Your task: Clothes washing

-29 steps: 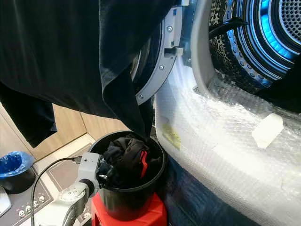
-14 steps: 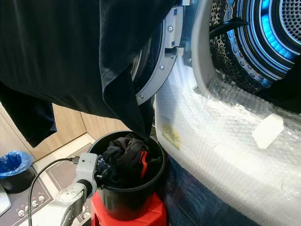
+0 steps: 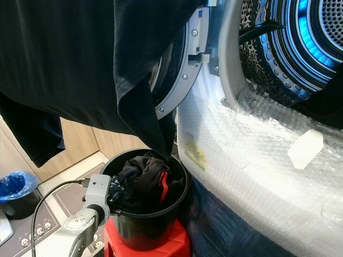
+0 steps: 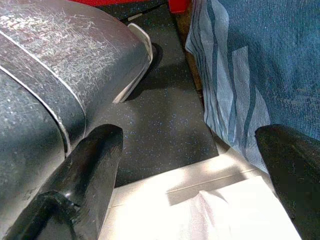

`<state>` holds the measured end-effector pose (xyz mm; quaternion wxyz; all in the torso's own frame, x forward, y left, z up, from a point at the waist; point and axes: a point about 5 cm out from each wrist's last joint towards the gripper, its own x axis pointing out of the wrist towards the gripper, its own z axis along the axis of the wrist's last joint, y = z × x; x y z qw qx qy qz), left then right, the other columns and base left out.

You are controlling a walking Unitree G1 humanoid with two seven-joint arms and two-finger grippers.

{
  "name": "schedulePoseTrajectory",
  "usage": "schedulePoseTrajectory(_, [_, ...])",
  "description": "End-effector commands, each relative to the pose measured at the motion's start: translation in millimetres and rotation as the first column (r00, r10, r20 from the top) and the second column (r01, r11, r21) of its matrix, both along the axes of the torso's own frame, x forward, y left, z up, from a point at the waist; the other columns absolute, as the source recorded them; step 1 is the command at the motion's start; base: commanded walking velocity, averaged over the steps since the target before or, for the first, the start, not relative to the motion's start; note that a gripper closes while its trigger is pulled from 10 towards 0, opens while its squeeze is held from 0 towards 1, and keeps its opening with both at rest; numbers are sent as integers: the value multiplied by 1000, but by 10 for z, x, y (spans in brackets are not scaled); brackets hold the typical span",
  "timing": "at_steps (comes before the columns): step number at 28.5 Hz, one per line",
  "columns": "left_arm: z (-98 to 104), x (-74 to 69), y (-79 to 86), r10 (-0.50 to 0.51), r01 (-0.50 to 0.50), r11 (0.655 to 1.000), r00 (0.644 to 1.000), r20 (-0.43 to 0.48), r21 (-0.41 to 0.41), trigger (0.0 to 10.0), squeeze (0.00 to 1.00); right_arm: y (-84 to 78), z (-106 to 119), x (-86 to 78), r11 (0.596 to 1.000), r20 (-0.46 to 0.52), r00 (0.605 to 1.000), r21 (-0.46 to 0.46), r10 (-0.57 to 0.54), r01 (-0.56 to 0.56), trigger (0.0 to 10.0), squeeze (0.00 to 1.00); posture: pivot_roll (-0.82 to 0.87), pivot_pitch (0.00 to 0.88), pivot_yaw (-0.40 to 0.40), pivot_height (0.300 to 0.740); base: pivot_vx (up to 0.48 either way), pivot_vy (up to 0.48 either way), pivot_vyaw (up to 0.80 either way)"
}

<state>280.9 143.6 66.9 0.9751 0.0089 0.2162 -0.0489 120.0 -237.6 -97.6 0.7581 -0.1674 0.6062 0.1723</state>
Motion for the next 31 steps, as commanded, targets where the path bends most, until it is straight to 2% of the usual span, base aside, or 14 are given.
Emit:
schedulePoseTrajectory(1, [-10,-24,25,16,-16,1000,1000,-2,1,0,0,5,-2,1,1000,4,1000,3,-13,13,10000,0,-51,0,-26,740,0,0,0])
schedulePoseTrajectory(11, [43,-27,57,48,-49,999,998,45,9,0,0,5,1,11,1000,7,1000,1,-12,12,10000,0,-50,0,-28,740,0,0,0])
schedulePoseTrajectory(13, [79,-25,67,62,-63,998,995,79,10,0,0,4,2,13,1000,7,1000,1,-13,13,10000,0,-49,0,-29,740,0,0,0])
schedulePoseTrajectory(15, [192,-21,62,80,-78,997,980,180,-20,0,0,3,3,15,1000,8,1000,1,-14,14,10000,0,-49,0,-30,740,0,0,0])
schedulePoseTrajectory(17, [217,-21,58,83,-79,996,976,201,-29,0,0,3,3,15,1000,8,1000,1,-15,15,10000,0,-49,0,-30,740,0,0,0])
schedulePoseTrajectory(21, [382,-39,-41,13,-5,1000,944,330,-26,0,0,1,3,16,1000,9,1000,-1,-14,14,10000,0,-49,0,-29,740,0,0,0])
schedulePoseTrajectory(22, [382,-39,-41,13,-5,1000,944,330,-26,0,0,1,3,16,1000,9,1000,-1,-14,14,10000,0,-49,0,-29,740,0,0,0])
schedulePoseTrajectory(27, [481,-81,-191,-99,107,994,901,423,4,0,0,1,3,17,1000,10,1000,-2,-15,15,10000,0,-51,0,-27,740,0,0,0])
schedulePoseTrajectory(28, [498,-84,-211,-116,123,992,893,435,12,1412,0,1,3,18,1000,10,1000,-1,-16,16,10000,0,-52,0,-27,740,0,0,0])
schedulePoseTrajectory(29, [508,-86,-224,-127,133,991,888,442,18,1412,0,1,4,19,1000,10,1000,-1,-16,16,10000,0,-52,0,-27,740,0,0,0])
schedulePoseTrajectory(30, [522,-89,-242,-147,146,989,879,453,36,9176,0,1,4,19,1000,10,1000,-1,-17,17,10000,0,-52,0,-26,740,0,0,0])
schedulePoseTrajectory(31, [548,-99,-282,-184,178,982,862,472,57,10000,0,1,3,18,1000,10,1000,-1,-17,17,10000,0,-53,0,-26,740,0,0,0])
